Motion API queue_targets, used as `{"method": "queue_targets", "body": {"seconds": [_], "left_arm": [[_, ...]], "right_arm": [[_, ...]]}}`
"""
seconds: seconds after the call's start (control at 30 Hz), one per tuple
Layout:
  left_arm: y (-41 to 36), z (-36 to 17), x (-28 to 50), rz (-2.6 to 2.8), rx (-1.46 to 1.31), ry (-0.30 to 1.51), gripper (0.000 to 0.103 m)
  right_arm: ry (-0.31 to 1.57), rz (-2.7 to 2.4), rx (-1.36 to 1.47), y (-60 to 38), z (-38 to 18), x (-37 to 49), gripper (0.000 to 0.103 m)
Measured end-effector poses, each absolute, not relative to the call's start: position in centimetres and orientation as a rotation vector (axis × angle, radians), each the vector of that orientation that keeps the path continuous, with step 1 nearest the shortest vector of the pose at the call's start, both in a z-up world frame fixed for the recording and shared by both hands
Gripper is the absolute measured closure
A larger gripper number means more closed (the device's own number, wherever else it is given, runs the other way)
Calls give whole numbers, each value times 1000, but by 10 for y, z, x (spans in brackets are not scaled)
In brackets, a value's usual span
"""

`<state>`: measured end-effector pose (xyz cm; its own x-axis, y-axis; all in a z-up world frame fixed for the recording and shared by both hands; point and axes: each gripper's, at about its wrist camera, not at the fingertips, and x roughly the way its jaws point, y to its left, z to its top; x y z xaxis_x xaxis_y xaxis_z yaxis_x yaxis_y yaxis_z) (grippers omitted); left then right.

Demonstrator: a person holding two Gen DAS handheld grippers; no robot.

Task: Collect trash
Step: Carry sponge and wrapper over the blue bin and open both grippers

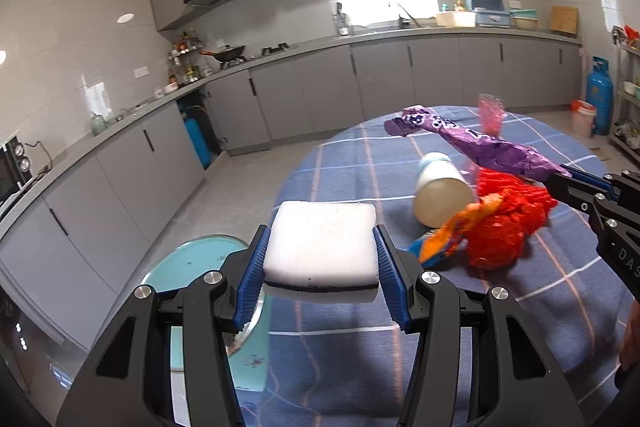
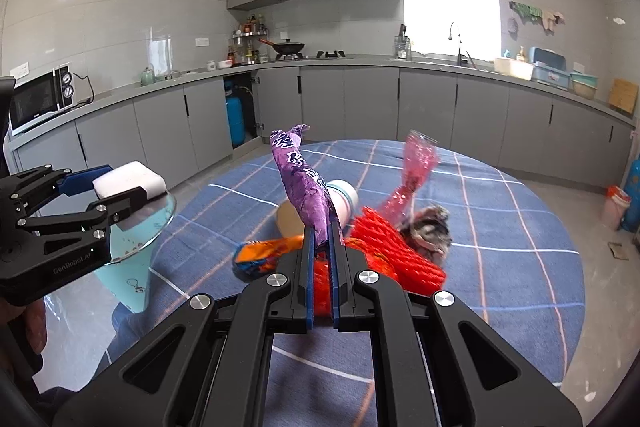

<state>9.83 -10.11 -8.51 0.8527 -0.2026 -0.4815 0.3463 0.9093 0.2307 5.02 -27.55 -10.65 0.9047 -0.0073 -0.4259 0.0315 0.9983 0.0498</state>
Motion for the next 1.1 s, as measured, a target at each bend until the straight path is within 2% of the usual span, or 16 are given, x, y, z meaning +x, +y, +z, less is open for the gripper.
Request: {"method": "queue_targets", "body": {"seconds": [1.1], "left_arm": [[29,-81,175,90,254,493,51]], "right_arm": [[447,221,-37,-172,-94,124,96]]}}
